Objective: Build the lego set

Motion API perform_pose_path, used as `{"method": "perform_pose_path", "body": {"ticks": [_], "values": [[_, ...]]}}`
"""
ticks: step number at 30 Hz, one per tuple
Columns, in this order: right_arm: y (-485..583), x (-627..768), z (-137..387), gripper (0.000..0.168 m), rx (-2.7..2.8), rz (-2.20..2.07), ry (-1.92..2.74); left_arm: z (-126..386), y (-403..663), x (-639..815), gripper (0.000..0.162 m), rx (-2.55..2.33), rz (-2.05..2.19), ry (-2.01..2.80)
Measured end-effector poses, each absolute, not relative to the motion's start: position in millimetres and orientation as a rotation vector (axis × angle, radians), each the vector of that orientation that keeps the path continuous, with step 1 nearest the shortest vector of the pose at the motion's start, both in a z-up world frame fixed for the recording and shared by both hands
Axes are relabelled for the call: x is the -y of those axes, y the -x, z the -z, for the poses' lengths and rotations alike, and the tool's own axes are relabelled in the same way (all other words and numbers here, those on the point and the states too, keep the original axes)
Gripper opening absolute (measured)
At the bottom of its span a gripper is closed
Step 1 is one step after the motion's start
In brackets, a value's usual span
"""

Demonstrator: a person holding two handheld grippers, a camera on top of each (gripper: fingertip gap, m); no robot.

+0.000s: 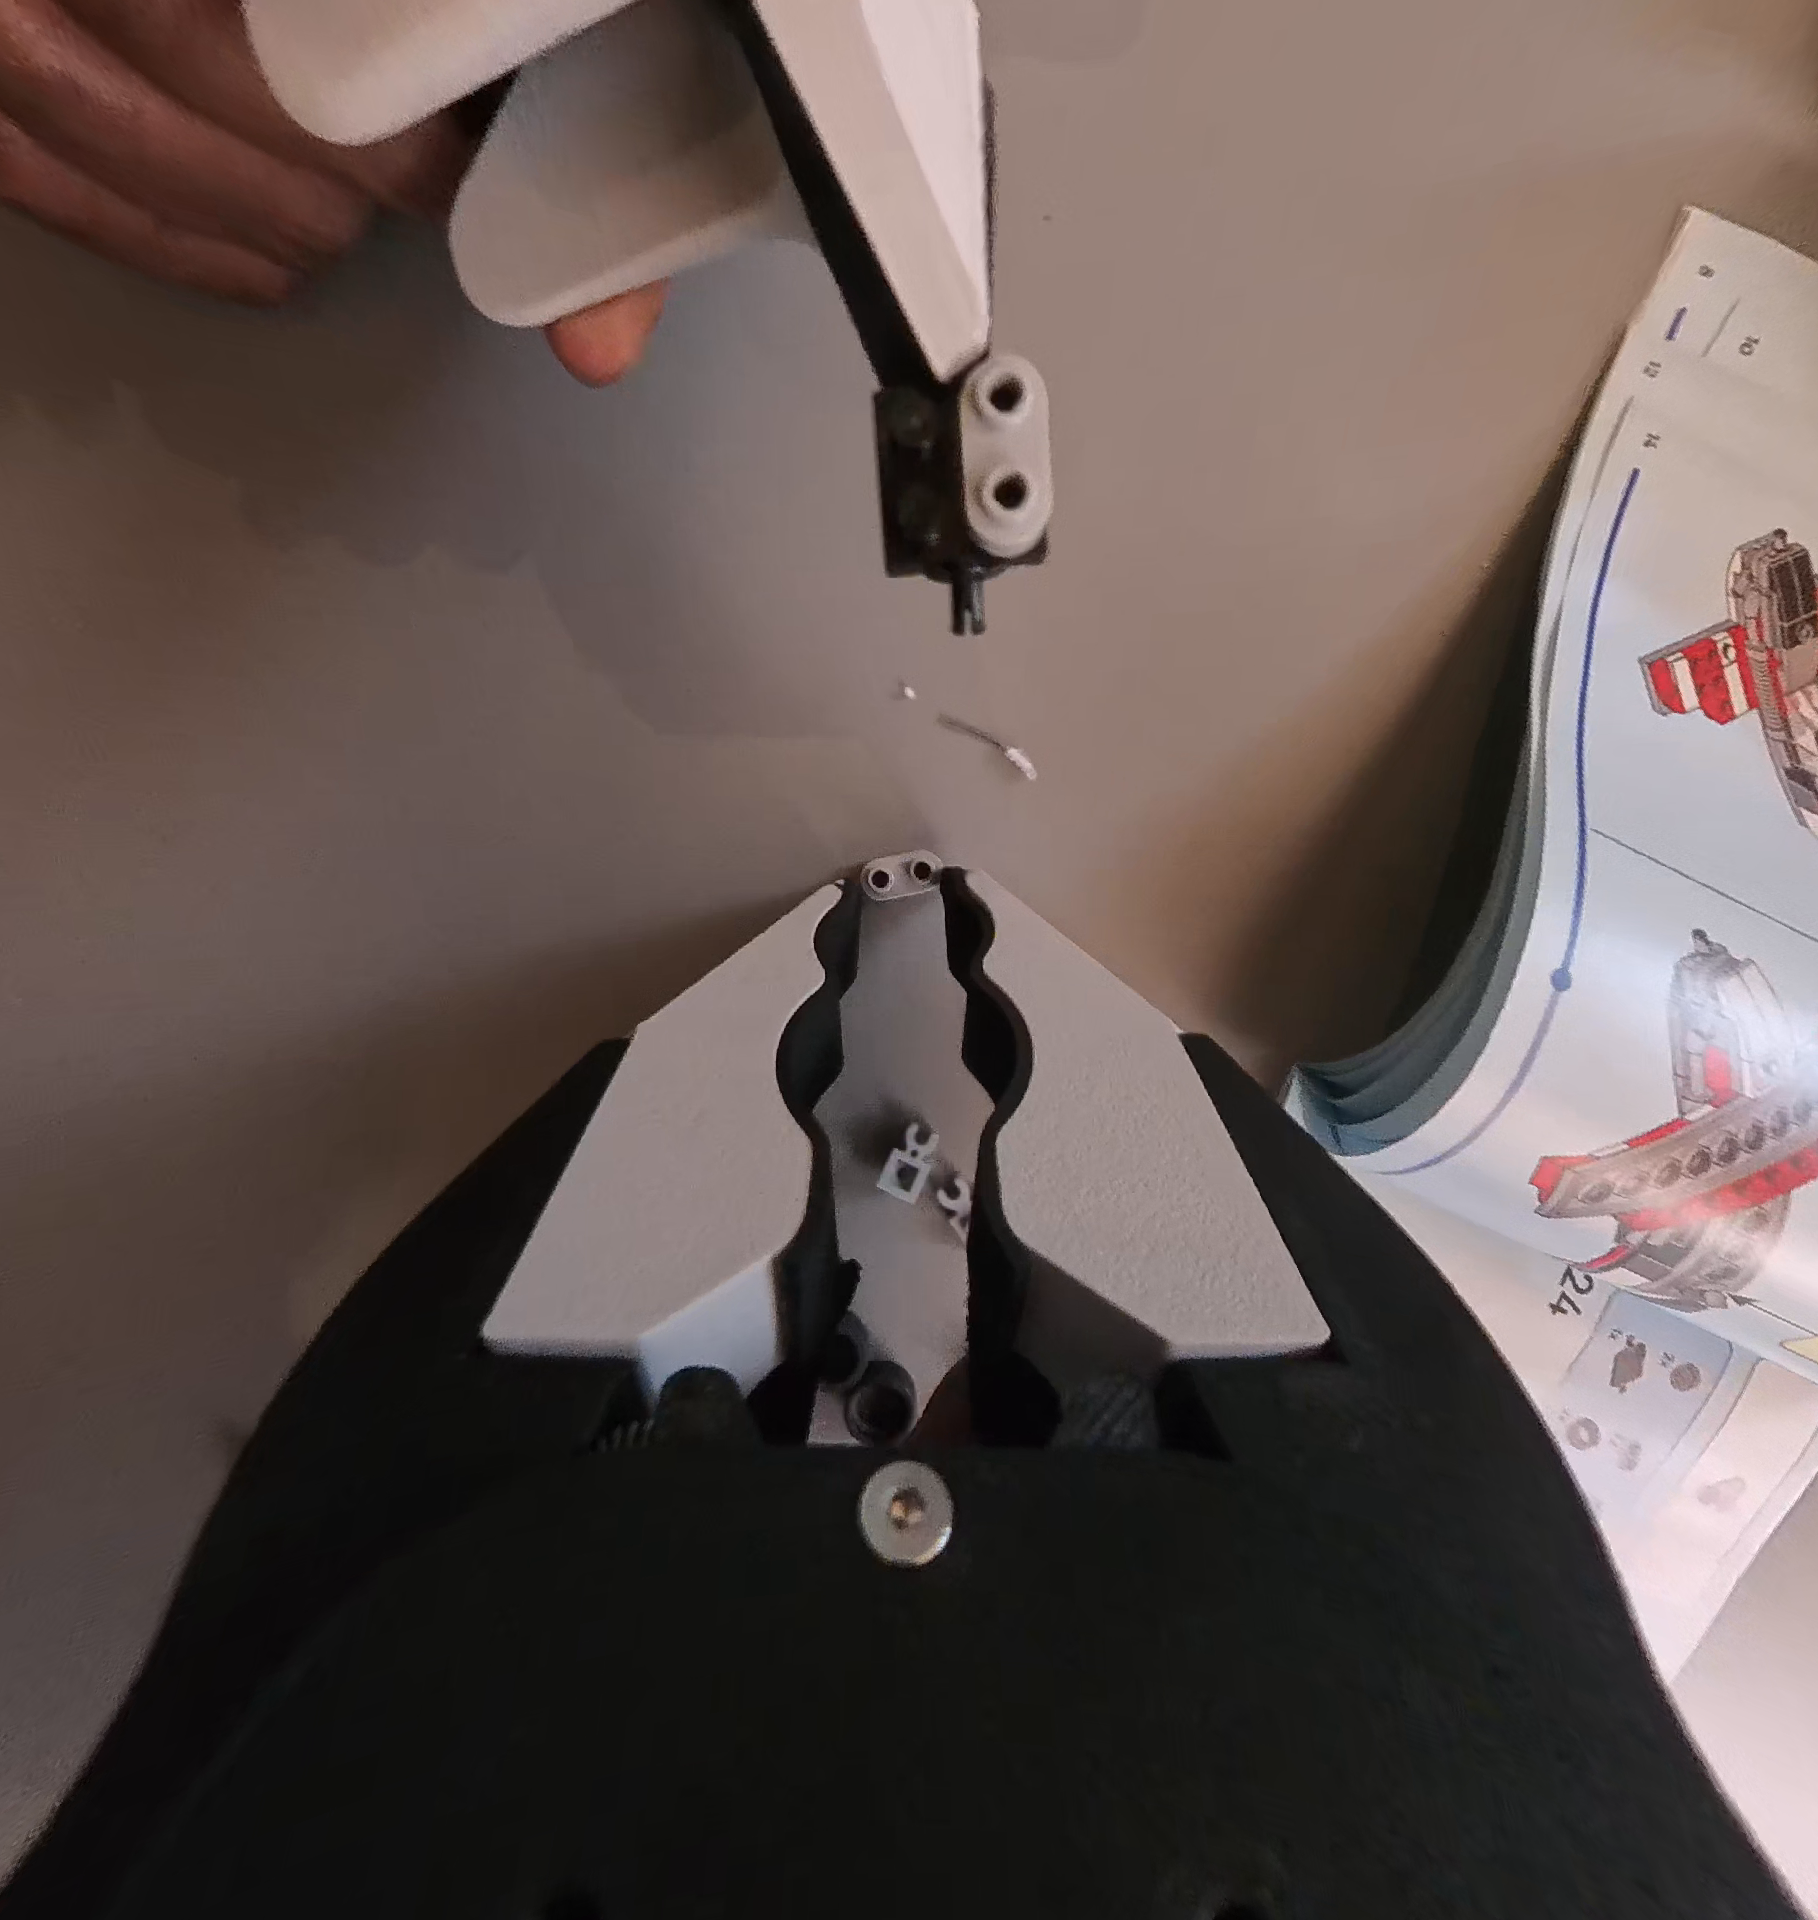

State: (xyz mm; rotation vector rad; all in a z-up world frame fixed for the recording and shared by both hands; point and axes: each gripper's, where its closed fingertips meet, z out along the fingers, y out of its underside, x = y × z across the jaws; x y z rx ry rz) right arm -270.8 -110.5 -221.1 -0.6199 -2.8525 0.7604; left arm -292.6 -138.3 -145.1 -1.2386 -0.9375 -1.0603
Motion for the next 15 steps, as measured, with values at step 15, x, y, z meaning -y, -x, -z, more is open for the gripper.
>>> {"method": "perform_pose_path", "body": {"ticks": [15], "values": [[256.7,119.4,221.3,0.021,2.821,-0.715,0.67,144.5,293.1,138.7,0.002,0.935,1.053,1.237]]}}
